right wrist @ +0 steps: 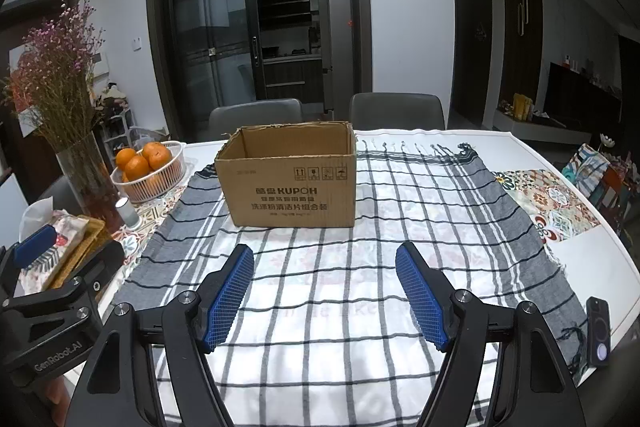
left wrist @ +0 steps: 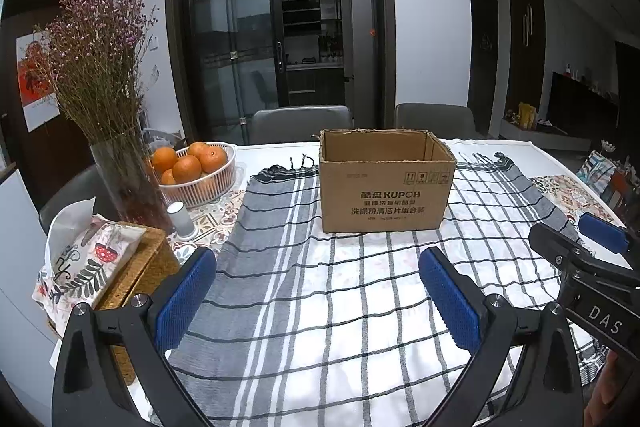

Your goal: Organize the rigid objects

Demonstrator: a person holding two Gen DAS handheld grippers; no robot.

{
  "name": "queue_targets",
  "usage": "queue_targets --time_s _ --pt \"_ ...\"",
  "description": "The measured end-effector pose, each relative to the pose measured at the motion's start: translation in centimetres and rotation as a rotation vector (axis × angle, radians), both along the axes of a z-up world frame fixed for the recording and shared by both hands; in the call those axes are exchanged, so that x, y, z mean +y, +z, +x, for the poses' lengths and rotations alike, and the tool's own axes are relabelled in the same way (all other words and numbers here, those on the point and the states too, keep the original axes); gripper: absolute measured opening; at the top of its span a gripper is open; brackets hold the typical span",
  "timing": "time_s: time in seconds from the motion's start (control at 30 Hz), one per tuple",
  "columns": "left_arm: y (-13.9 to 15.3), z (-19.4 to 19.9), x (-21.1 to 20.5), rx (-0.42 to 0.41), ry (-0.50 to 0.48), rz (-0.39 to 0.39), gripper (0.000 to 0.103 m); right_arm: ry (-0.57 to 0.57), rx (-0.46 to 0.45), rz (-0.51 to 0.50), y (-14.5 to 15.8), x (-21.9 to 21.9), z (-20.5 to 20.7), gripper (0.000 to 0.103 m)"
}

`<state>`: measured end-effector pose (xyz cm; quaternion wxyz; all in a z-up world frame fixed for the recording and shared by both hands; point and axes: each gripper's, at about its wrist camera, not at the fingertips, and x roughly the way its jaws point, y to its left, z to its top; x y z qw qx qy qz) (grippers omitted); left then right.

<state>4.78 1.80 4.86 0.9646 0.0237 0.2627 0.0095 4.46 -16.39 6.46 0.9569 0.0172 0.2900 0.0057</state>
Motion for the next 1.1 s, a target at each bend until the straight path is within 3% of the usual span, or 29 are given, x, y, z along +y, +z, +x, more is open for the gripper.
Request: queue_targets --time_s 1.1 --pt "0.2 -0.33 -0.06 -0.012 0.008 0.007 0.103 0.011 -0.004 0.003 0.35 0.35 -0.27 0.074"
